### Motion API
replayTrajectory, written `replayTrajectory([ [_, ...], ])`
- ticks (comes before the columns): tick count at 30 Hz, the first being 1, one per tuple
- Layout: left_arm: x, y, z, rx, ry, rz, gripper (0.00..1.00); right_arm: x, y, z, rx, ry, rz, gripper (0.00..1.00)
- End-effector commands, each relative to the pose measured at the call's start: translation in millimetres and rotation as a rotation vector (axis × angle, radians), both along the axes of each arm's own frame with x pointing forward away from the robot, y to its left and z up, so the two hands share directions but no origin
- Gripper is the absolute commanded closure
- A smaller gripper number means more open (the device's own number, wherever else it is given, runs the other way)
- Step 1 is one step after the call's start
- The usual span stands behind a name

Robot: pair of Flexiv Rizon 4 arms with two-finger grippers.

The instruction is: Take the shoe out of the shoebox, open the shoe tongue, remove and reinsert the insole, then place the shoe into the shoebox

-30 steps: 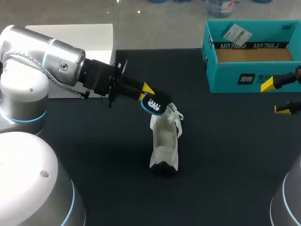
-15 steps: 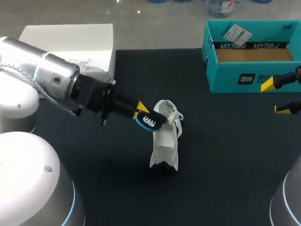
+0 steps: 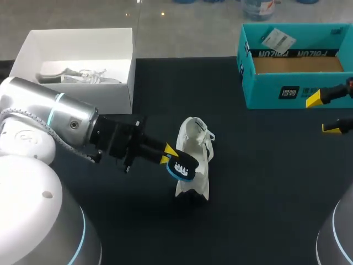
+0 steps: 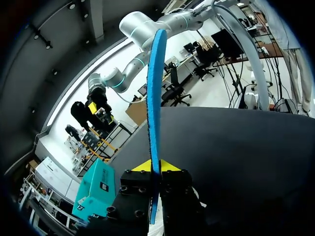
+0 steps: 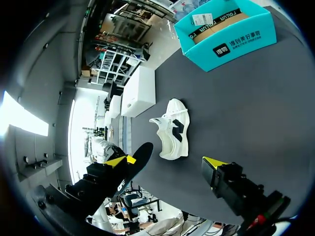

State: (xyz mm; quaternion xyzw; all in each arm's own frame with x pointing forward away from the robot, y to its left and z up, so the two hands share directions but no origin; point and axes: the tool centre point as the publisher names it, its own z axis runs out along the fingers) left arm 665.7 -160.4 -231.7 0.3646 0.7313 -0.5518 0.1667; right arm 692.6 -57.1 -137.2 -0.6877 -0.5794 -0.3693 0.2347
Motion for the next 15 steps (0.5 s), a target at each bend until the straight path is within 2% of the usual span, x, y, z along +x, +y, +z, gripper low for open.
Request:
replayTrajectory([
  [1,13.4,-18.0,-16.7,0.009,0.002,0.003,1.00,-0.8,0.0,-0.8,-0.001,0.000,-0.002,0.00],
  [6,21.9,-18.7,-30.8,0.018,0.001,0.023,1.00,-0.8,0.0,-0.8,-0.001,0.000,-0.002,0.00],
  [15,21.9,-18.7,-30.8,0.018,0.001,0.023,1.00,-0.8,0.0,-0.8,-0.001,0.000,-0.002,0.00],
])
